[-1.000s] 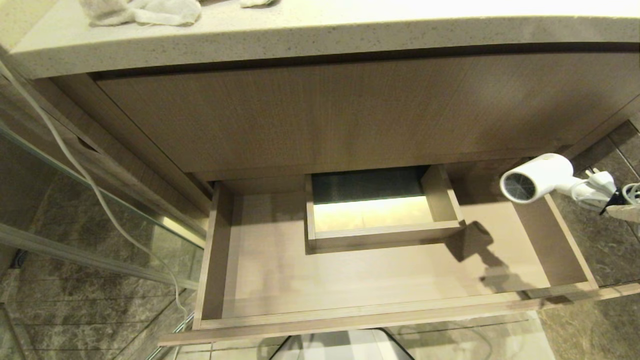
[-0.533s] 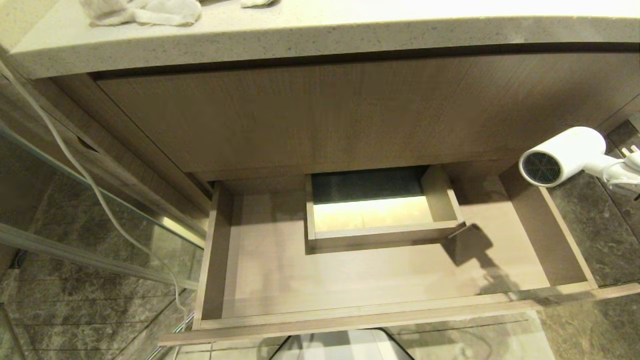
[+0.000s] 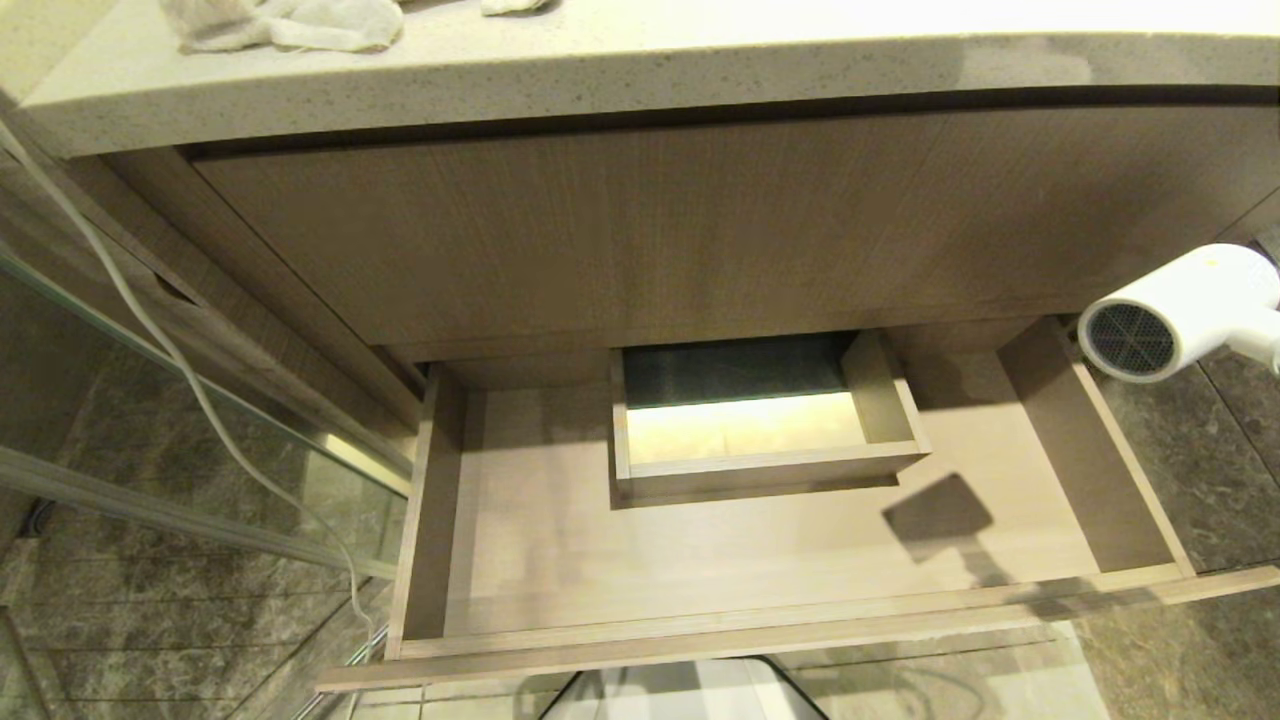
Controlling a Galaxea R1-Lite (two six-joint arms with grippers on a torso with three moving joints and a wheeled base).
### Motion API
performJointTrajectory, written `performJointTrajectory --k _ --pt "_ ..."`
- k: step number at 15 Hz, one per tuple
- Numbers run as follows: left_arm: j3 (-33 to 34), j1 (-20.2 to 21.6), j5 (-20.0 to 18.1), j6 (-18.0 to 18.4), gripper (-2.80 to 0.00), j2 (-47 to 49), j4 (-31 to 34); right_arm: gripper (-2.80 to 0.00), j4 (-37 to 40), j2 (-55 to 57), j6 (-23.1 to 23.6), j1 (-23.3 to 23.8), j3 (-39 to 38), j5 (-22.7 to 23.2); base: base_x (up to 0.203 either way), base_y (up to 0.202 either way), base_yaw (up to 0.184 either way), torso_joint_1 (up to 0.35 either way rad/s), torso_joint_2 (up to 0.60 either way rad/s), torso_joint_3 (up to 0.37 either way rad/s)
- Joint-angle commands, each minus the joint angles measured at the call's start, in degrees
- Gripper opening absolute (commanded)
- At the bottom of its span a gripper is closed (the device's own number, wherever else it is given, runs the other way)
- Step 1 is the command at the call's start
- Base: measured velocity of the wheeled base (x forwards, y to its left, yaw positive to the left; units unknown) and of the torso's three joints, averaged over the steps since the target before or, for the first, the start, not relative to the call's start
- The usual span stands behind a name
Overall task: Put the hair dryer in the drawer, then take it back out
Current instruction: Place it on the countertop
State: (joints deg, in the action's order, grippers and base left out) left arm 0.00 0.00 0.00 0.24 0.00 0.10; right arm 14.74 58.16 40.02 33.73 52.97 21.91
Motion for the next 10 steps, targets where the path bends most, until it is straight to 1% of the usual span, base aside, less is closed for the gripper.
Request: performJointTrajectory --k 1,10 --pt "0.0 0.0 0.0 0.0 -2.8 0.0 0.0 -2.8 0.2 -1.1 0.2 0.6 -0.2 0.1 0.0 0.0 0.0 0.0 0.0 0.0" --pt "0.0 0.0 0.0 0.0 -2.8 0.0 0.0 -2.8 0.2 -2.3 0.2 0.8 -0.7 0.1 0.0 0.0 0.0 0.0 0.0 0.0"
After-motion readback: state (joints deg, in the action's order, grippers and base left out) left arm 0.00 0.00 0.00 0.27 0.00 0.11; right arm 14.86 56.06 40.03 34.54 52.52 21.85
